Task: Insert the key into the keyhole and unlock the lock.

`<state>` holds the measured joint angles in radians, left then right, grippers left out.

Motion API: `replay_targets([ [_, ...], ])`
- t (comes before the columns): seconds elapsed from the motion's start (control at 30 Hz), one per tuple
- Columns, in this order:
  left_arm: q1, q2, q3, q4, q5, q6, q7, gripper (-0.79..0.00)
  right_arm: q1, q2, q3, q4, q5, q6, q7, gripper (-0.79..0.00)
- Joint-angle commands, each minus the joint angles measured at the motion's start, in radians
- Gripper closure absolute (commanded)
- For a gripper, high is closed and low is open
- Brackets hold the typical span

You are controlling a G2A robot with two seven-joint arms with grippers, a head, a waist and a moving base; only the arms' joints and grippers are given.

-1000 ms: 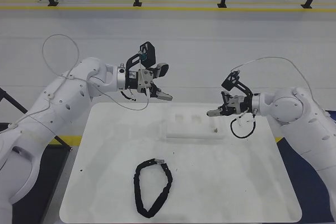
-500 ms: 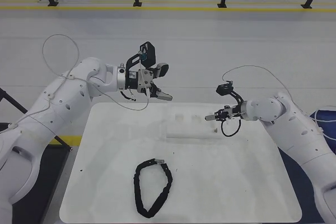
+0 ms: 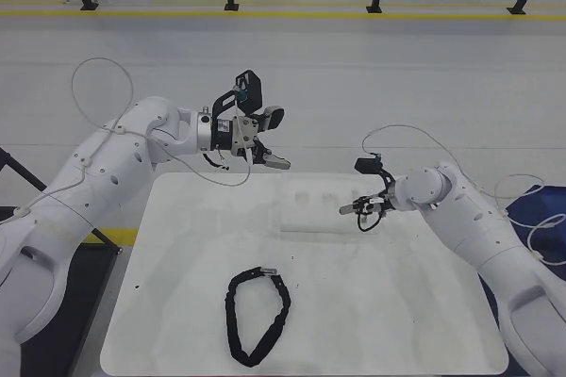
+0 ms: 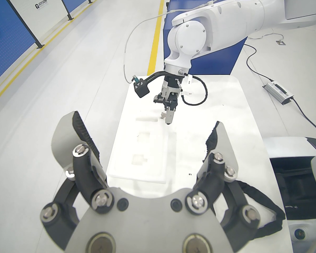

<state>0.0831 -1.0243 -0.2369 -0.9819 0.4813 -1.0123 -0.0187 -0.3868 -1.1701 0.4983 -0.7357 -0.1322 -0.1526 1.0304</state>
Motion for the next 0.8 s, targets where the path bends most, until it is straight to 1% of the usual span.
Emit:
replay_targets([
  [0.0, 0.0, 0.0, 0.0, 0.0, 0.0, 0.0, 0.0, -0.785, 0.004, -0.016, -0.006, 0.037, 0.007, 0.009, 0.003, -0.785],
  [0.1, 0.0, 0.0, 0.0, 0.0, 0.0, 0.0, 0.0, -0.785, 0.009, -0.032, -0.012, 0.072, 0.011, 0.02, 0.005, -0.785],
  [0.57, 0.0, 0.0, 0.0, 0.0, 0.0, 0.0, 0.0, -0.785, 0.006, -0.032, -0.012, 0.072, 0.009, 0.022, -0.001, -0.785],
  [0.63, 0.0, 0.0, 0.0, 0.0, 0.0, 0.0, 0.0, -0.785, -0.003, -0.031, -0.017, 0.057, -0.03, 0.065, -0.025, -0.785],
  [0.77, 0.0, 0.0, 0.0, 0.0, 0.0, 0.0, 0.0, -0.785, -0.009, -0.031, -0.02, 0.006, -0.086, 0.149, -0.031, -0.785],
])
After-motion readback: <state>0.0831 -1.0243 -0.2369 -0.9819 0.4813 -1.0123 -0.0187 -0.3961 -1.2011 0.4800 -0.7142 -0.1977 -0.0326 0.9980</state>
